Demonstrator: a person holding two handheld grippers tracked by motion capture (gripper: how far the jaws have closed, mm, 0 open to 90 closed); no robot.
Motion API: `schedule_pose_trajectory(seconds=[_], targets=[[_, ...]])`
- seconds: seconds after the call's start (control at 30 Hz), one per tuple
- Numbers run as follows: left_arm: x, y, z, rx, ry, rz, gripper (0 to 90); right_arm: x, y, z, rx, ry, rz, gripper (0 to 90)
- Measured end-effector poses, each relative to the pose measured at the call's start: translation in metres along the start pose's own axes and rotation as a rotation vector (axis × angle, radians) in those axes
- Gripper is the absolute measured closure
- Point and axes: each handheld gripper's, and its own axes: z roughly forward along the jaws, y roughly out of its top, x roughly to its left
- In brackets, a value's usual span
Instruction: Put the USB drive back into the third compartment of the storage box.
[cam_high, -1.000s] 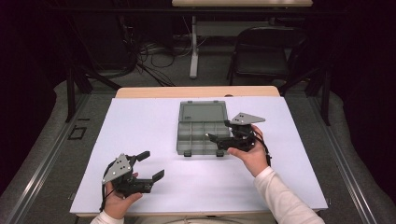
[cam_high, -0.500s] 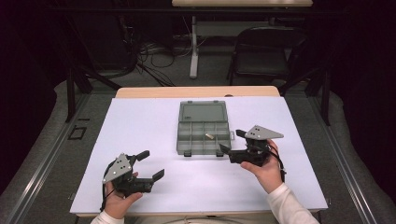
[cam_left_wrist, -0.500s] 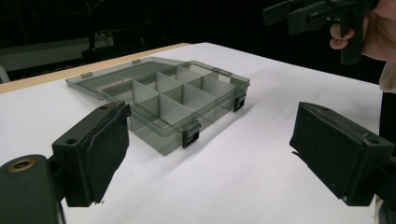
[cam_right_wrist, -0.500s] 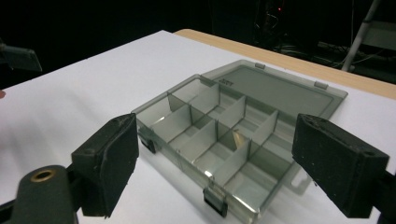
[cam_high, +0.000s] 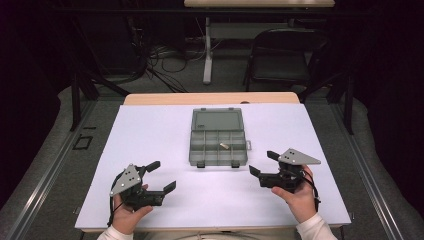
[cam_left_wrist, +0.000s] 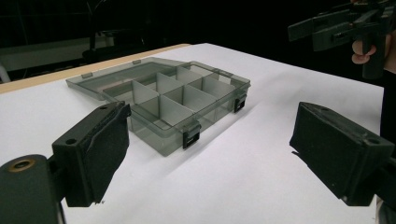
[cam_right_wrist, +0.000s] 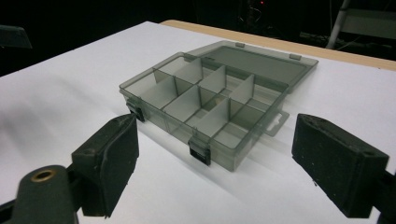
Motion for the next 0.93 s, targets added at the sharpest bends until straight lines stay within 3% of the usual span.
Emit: schedule_pose_trajectory(seconds=[0.5, 0.77, 0.93], targets=[[0.0, 0.0, 0.0, -0.004, 0.002, 0.003, 11.3, -0.015, -0.026, -0.007, -0.027, -0.055, 0.045, 14.7], [0.001, 0.0, 0.0, 0.002, 0.005, 0.002, 11.3, -0.024, -0.032, -0.008, -0.024, -0.084, 0.085, 14.7], [0.001, 0.0, 0.001, 0.002, 0.004, 0.002, 11.3, -0.023, -0.032, -0.008, -0.026, -0.084, 0.08, 14.7]])
